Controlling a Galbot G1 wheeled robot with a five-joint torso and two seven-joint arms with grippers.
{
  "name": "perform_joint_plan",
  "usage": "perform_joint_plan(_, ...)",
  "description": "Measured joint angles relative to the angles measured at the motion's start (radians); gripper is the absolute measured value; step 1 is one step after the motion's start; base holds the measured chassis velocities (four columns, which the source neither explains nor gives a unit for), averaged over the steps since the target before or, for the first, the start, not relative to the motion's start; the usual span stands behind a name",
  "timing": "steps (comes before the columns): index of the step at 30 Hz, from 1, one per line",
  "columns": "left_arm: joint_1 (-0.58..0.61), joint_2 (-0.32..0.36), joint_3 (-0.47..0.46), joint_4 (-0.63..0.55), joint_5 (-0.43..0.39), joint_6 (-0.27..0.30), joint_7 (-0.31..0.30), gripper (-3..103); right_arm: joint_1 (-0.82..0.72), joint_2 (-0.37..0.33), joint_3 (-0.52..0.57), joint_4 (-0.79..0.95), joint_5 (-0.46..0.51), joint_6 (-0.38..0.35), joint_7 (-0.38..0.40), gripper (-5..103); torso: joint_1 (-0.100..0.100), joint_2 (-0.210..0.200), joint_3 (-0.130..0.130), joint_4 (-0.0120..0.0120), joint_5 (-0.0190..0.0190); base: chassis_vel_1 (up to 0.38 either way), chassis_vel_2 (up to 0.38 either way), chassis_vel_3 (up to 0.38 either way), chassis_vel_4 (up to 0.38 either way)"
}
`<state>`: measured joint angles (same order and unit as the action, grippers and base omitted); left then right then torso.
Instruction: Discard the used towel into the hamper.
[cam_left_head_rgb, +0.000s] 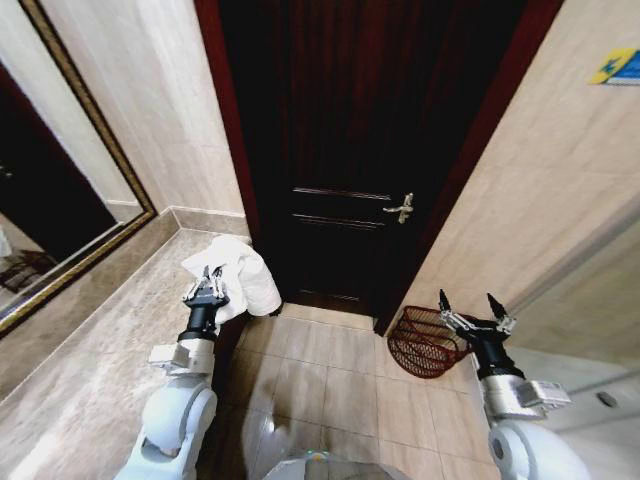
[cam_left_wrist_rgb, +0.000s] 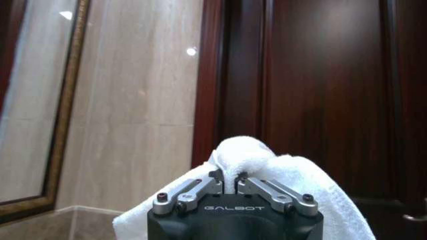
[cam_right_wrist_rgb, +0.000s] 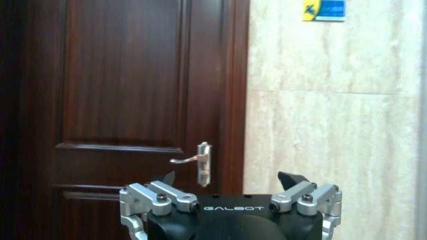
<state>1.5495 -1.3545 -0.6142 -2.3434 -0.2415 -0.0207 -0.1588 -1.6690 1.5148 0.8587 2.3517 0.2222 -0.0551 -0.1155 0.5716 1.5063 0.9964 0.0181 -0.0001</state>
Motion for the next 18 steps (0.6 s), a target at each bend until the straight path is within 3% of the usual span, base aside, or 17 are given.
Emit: perform_joint_plan(18, -0.013, 0.02, 0.001, 0.035, -0.046, -0.013, -0.002, 7, -0.009, 0.029, -0.002, 0.02, -0.038, -0.029, -0.001, 100, 0.0, 0.0, 0.0, 0.0, 0.0, -0.049, -0.053, -0.047, -0.049)
